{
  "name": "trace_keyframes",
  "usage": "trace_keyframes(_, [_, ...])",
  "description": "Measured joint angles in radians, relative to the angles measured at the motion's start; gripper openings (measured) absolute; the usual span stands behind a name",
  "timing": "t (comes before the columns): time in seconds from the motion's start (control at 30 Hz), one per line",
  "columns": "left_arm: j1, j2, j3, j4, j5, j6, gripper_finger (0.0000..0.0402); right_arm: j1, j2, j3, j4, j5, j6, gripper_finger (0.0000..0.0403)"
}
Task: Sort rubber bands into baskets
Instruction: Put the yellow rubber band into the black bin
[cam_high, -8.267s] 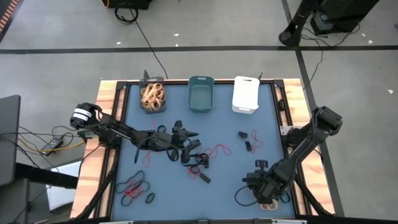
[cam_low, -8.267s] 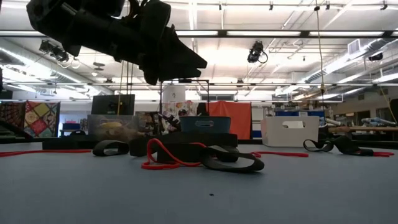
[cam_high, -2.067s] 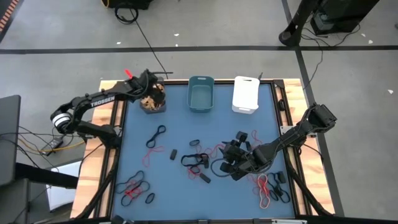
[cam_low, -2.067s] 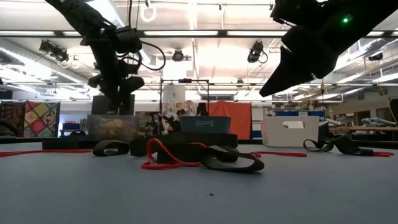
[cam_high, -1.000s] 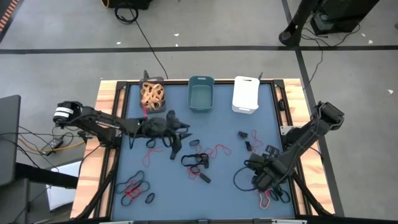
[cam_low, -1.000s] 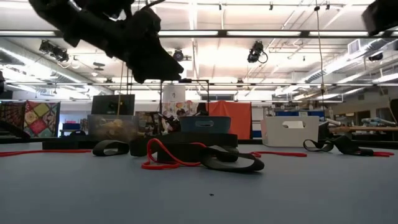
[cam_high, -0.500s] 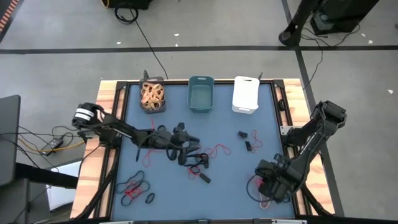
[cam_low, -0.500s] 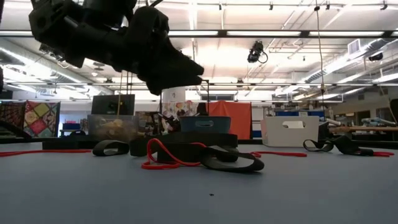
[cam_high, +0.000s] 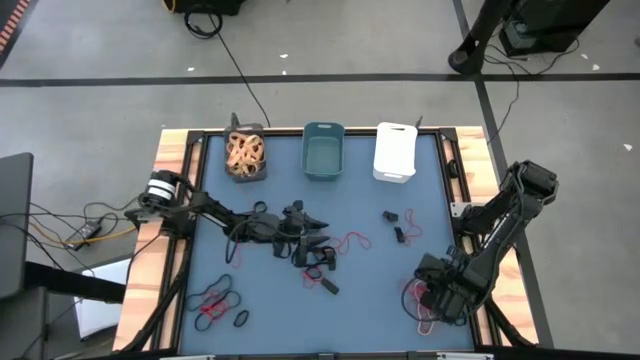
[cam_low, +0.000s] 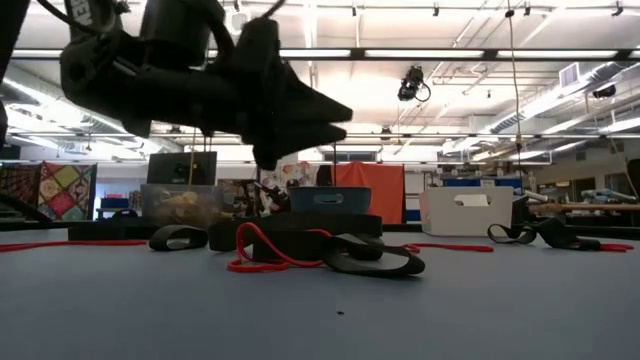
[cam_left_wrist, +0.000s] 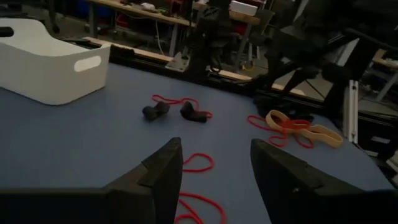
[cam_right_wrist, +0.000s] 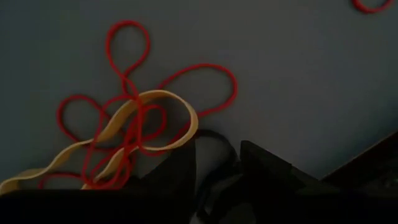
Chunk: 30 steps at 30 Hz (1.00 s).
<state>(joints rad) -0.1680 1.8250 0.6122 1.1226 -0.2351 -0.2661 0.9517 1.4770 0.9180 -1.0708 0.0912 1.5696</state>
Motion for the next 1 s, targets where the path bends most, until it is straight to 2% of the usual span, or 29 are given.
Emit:
trace_keyframes(0.13, [0.000,0.041,0.035,0.000,0.002,0.000,0.0193,-0.032,-0.015,0.000,0.005,-0.091,-0.003,0.0138])
trace_keyframes(0.23, [0.000,0.061,0.057,0.000,0.005,0.001,0.0193,-0.039,-0.013,0.000,0.030,-0.117,-0.002,0.0137])
trace_keyframes(0.73, [-0.003,0.068,0.122,-0.066,0.121,0.073,0.0193,-0.035,-0.004,-0.002,0.080,-0.059,0.013,0.0139])
trace_keyframes(1.0, [-0.004,0.068,0.130,-0.079,0.121,0.079,0.0193,-0.035,-0.004,-0.101,0.252,-0.037,0.008,0.0139])
